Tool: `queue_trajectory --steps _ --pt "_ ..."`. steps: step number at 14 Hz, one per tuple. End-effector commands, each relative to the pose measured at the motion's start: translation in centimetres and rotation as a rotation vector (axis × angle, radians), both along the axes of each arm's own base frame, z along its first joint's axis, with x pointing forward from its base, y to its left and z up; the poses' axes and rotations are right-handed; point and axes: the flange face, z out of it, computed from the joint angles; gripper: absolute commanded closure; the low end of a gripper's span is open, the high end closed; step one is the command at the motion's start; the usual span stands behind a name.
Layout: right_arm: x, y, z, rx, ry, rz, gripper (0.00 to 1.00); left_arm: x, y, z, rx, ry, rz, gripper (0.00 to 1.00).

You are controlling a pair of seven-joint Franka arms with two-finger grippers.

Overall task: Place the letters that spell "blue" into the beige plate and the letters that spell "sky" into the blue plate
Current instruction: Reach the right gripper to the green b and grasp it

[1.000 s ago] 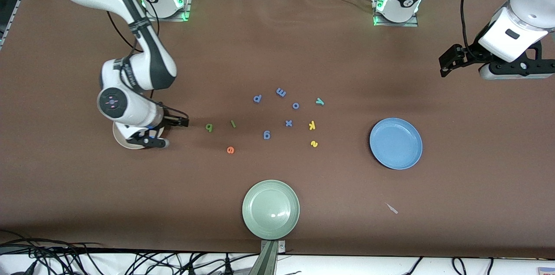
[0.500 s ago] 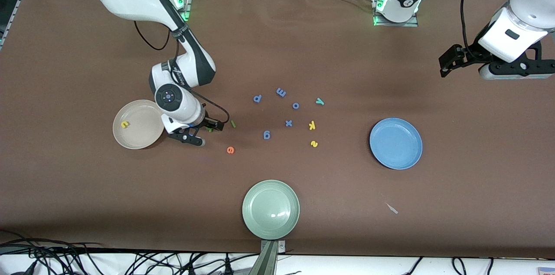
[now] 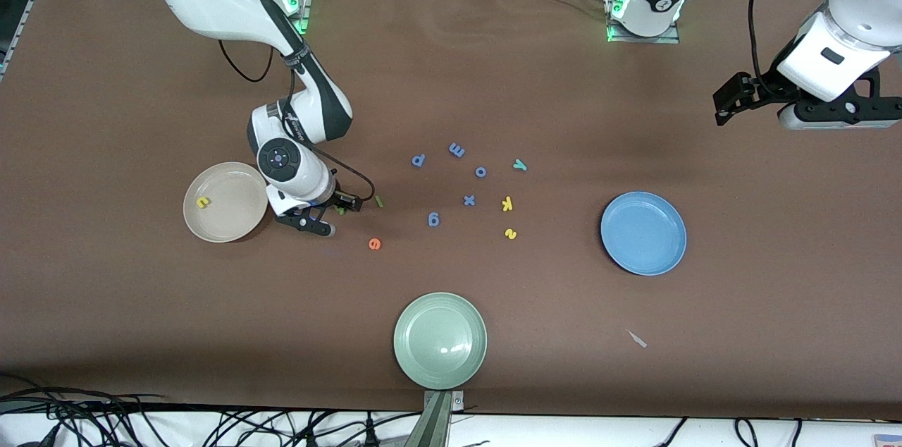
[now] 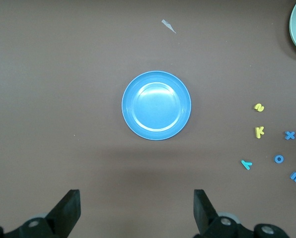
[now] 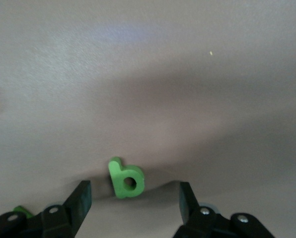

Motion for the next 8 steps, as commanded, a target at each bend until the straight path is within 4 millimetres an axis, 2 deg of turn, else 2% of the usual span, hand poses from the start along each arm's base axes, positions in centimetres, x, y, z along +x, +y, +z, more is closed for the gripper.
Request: queue_trajectory --steps 1,2,3,6,8 --pt "-0.3 0.1 -0.2 0.009 -0.005 -0.015 0.63 0.4 -0.1 0.5 -0.006 -0.009 -0.014 0.00" --pt "-0.3 0.1 -0.2 0.009 -0.004 -0.013 0.84 0.4 -0.1 0.5 -0.005 -0.011 -0.014 0.00" --pt "-0.2 0.1 -0.1 0.008 -0.004 -0.010 0.94 0.4 0.0 0.5 -0.005 -0.011 -0.012 0.00" --pt "0.1 0.2 0.3 0.013 -0.014 -0.010 0.98 0.4 0.0 0.5 -0.005 -0.011 -0.012 0.00" --pt "0.9 -0.1 1.4 0.018 -0.027 -0.007 1.00 0.4 -0.1 0.5 -0.005 -0.009 -0.014 0.00"
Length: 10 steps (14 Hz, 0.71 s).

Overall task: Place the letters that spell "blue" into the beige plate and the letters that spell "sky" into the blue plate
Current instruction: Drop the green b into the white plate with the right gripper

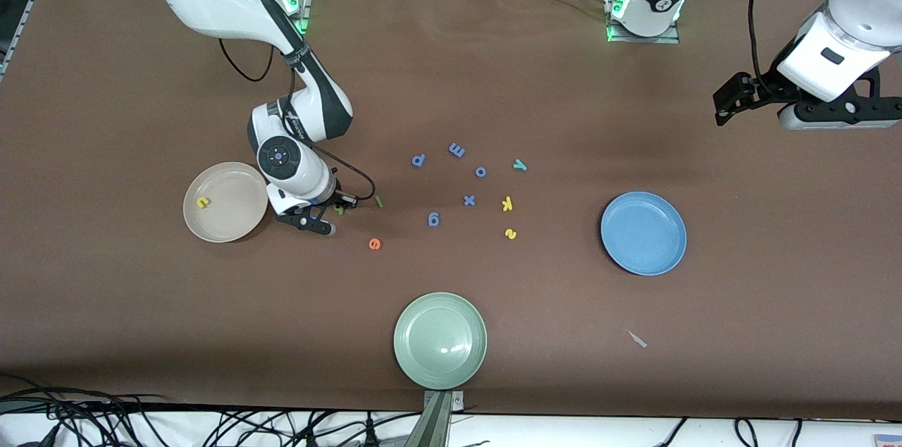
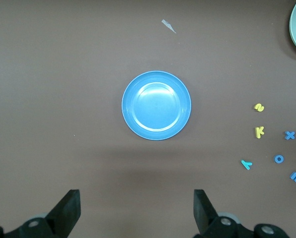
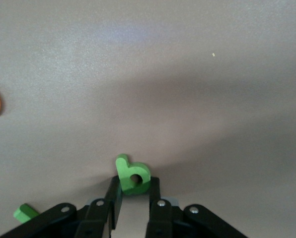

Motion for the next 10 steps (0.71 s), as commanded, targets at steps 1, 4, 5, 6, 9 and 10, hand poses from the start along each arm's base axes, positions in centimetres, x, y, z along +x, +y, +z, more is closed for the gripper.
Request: queue_trajectory --steps 1,4,5,6,9,10 --pt "1.3 -0.5 1.6 0.003 0.001 -0.006 1.00 0.4 -0.1 0.5 -0.006 -0.009 -0.014 0.00" --pt "3.4 -4.5 5.1 -0.024 0.078 0.111 1.00 0.4 -0.1 0.5 -0.005 -0.009 -0.014 0.00" --pt "3.9 -6.6 5.9 -0.030 0.081 0.156 1.00 0.4 -0.1 0.5 -0.005 -0.009 -0.014 0.00" --pt "4.1 -9.2 6.8 -0.041 0.096 0.211 1.00 0.4 -0.1 0.5 -0.005 -0.009 -0.014 0.00" --pt "4.2 -17.1 7.1 -0.061 0.134 0.350 1.00 0.4 -0.2 0.5 -0.005 -0.009 -0.017 0.00" --pt "4.0 -19.7 6.9 -0.065 0.147 0.382 1.00 0.4 -0.3 0.5 -0.006 -0.007 -0.017 0.00"
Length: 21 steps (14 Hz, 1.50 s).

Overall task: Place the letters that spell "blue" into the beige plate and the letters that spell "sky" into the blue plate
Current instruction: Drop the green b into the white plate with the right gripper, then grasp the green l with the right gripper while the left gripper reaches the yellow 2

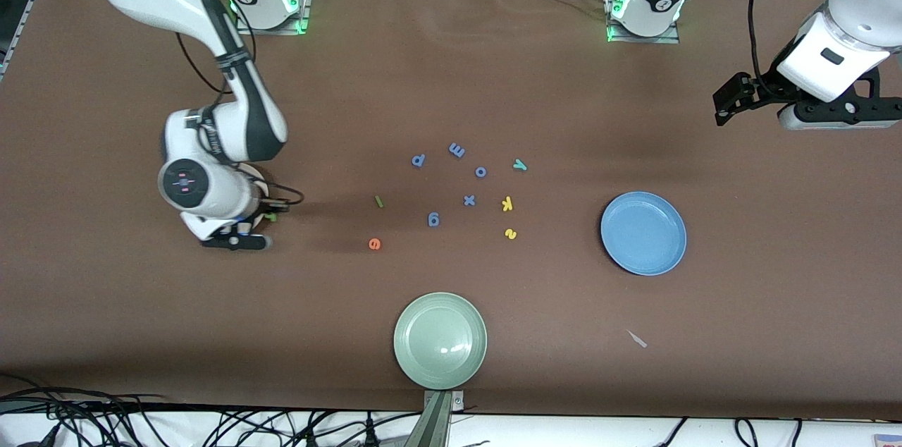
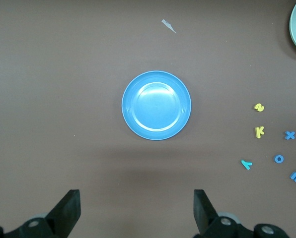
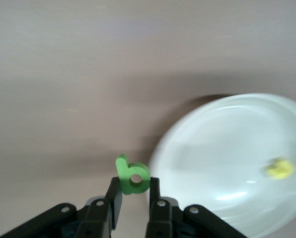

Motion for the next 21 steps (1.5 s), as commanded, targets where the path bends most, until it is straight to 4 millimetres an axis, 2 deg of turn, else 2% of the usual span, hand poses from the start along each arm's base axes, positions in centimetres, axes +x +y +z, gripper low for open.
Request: queue_trajectory --steps 1,3,4,5,6,7,10,12,13,15,17,19,21 --pt "-1.4 -6.0 -0.4 0.006 0.042 0.088 1.00 0.3 -0.3 0.3 -0.005 0.003 -0.018 0.00" --pt "-1.8 -10.7 -1.9 0.033 0.078 0.069 0.96 0.2 -1.0 0.0 -0.004 0.013 -0.028 0.00" --pt "-2.2 -12.2 -3.1 0.037 0.101 0.067 0.67 0.5 -1.6 -0.8 -0.004 0.029 -0.039 0.00" --pt "-2.2 -12.4 -3.2 0.038 0.103 0.067 0.33 1.0 -1.8 -1.9 -0.004 0.048 -0.044 0.00" --pt "-2.0 -11.6 -2.8 0.040 0.098 0.066 0.00 1.9 -3.0 -4.5 -0.006 0.094 -0.065 0.00" --pt "-2.0 -10.3 -2.2 0.048 0.098 0.078 0.00 2.7 -4.9 -7.7 -0.009 0.151 -0.102 0.00" --pt "-0.9 -4.9 -0.4 0.070 0.096 0.045 0.00 5.0 -8.0 -12.7 -0.027 0.221 -0.151 0.00" --pt "-0.7 -1.0 0.2 0.088 0.079 0.047 0.00 6.7 -11.5 -15.5 -0.050 0.248 -0.185 0.00" --pt "-0.7 0.3 -0.1 0.098 0.076 0.059 0.00 7.3 -13.7 -16.9 -0.051 0.257 -0.176 0.00" --pt "-0.9 4.3 0.1 0.165 0.054 0.076 0.00 9.6 -16.2 -19.4 -0.061 0.241 -0.035 0.00" --pt "-1.0 8.1 -0.2 0.205 -0.001 0.095 0.00 11.5 -17.1 -22.1 -0.087 0.210 0.141 0.00" --pt "-1.4 11.6 -0.9 0.209 -0.046 0.126 0.00 11.9 -19.2 -24.5 -0.099 0.184 0.229 0.00" --pt "-2.1 15.0 -1.6 0.204 -0.087 0.098 0.00 11.4 -23.0 -27.1 -0.105 0.150 0.384 0.00"
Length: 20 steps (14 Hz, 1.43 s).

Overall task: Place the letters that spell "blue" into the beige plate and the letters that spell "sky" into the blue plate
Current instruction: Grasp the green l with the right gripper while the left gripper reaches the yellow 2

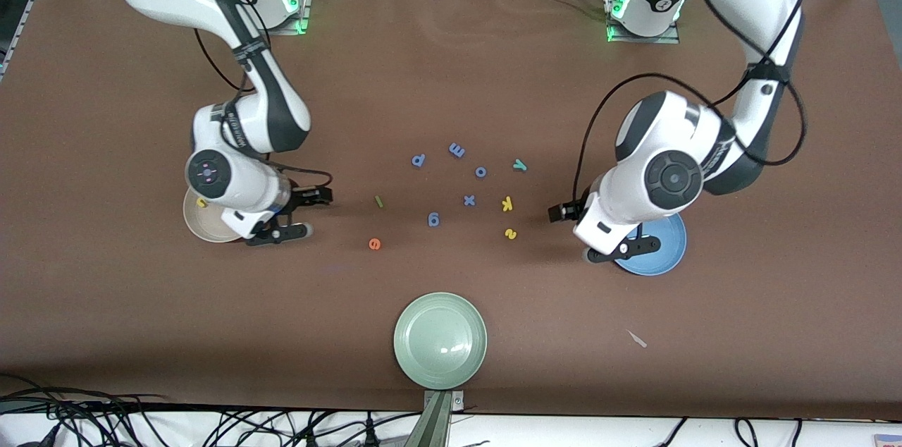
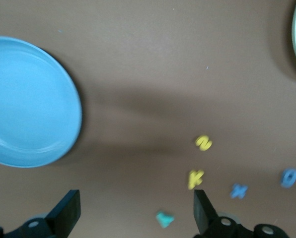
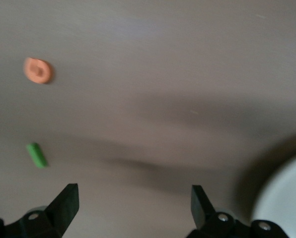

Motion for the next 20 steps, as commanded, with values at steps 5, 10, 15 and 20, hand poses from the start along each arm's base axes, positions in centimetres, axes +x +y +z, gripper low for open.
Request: queue_trajectory --steps 5,10,15,20 --pt "-3.2 9.6 -3.0 0.003 -0.054 -0.053 0.00 -0.2 -8.1 -10.0 0.005 -0.067 0.365 0.00" --pt "-5.4 12.1 -5.7 0.006 -0.089 -0.038 0.00 -1.3 -9.5 -14.1 0.034 -0.082 0.366 0.37" --pt "-5.9 12.4 -6.1 0.009 -0.107 -0.025 0.39 -2.1 -10.4 -15.7 0.044 -0.065 0.352 0.41" --pt "-5.7 12.2 -6.6 0.007 -0.114 -0.026 1.00 -2.0 -10.5 -16.7 0.023 -0.086 0.353 0.56"
